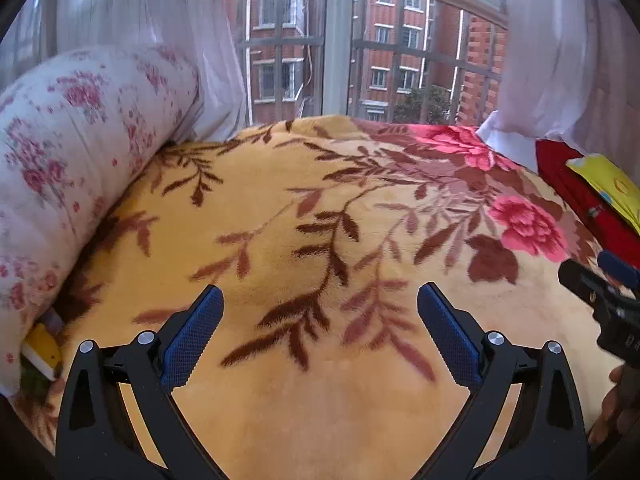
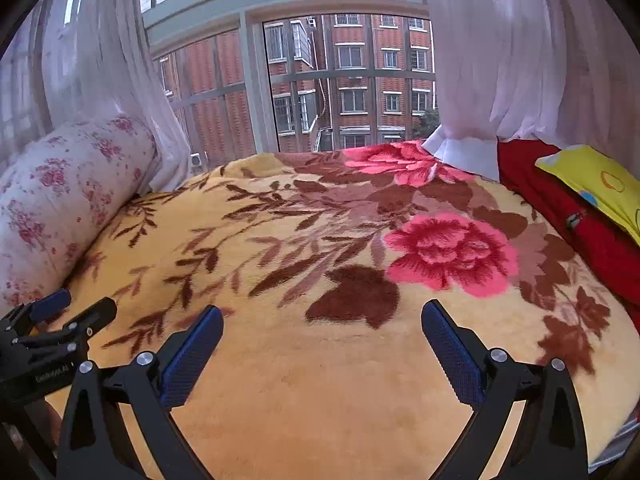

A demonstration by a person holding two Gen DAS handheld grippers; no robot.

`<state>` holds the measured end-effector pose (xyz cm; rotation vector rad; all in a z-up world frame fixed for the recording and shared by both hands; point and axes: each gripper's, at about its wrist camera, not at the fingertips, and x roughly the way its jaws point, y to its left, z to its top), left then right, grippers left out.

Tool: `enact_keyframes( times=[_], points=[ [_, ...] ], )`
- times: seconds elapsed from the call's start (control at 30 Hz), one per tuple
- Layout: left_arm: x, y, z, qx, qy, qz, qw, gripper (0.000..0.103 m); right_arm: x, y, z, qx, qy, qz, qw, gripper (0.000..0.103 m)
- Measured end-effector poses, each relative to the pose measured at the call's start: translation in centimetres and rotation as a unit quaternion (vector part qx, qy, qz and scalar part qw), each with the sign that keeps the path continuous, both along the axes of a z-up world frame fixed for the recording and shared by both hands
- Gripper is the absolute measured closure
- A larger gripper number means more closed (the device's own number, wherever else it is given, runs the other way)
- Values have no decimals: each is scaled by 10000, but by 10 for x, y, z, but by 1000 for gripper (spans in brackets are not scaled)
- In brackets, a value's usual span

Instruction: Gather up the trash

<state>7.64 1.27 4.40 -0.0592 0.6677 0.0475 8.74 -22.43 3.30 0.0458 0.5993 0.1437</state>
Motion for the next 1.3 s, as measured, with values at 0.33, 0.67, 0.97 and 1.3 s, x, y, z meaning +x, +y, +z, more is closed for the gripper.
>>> enact_keyframes(
  times=[0.33, 0.67, 0.97, 1.3],
  points=[
    [28, 3, -16, 82, 187, 41, 9998, 8, 26, 5, -15, -115, 152, -26, 9998, 5],
    [37, 3, -25, 120, 266, 35, 9996, 8, 32, 10, -22, -112, 234, -1, 9997, 5],
    [40, 3, -28, 164, 276, 43, 9995, 8, 34, 10, -26, -105, 285, -17, 9995, 5],
    [42, 0, -30, 234, 301, -3, 9993, 8, 35, 9, -28, -105, 353, -35, 9993, 5]
  ],
)
